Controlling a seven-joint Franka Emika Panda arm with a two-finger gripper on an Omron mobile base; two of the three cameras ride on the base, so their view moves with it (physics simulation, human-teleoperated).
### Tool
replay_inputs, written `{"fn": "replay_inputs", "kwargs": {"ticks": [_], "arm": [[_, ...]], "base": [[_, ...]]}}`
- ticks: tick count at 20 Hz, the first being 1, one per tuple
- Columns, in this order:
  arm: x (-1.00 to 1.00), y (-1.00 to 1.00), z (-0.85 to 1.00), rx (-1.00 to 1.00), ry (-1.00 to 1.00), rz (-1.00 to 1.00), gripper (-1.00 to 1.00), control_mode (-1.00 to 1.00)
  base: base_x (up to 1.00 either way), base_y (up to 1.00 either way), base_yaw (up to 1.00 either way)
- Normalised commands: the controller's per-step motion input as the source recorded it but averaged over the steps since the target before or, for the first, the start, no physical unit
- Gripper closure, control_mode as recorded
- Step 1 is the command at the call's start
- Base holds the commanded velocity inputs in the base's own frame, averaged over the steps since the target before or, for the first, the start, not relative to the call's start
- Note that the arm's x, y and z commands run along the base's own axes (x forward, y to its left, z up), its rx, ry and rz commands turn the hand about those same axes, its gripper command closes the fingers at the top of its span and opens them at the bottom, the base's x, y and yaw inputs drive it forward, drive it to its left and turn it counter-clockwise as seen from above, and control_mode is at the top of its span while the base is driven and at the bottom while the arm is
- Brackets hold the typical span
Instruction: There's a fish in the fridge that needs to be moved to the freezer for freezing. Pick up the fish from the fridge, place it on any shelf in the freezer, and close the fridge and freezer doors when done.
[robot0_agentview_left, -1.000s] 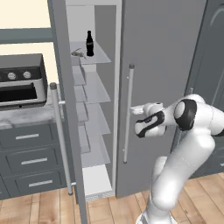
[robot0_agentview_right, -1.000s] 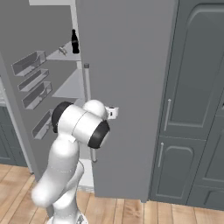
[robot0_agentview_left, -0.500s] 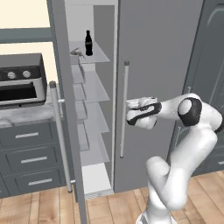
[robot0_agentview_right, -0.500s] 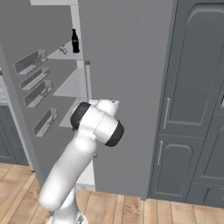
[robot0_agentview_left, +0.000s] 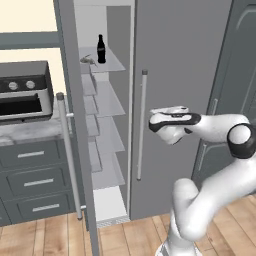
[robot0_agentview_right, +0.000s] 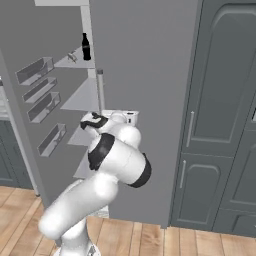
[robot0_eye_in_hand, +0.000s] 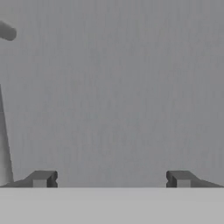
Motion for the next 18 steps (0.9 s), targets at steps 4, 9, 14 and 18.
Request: {"fn": "replay_inputs", "kwargs": {"ticks": [4, 9, 14, 18], "arm": [[-0.70, -0.21, 1.00, -0.02, 0.04, -0.17, -1.00, -1.00], [-0.57, -0.23, 1.00, -0.07, 0.14, -0.14, -1.00, -1.00], [-0.42, -0.45, 1.00, 0.00, -0.01, -0.02, -1.00, -1.00], [-0.60, -0.66, 1.00, -0.08, -0.04, -0.01, -1.00, -1.00]], "base": [[0.00, 0.00, 0.00], [0.00, 0.00, 0.00], [0.00, 0.00, 0.00], [0.00, 0.00, 0.00]]}}
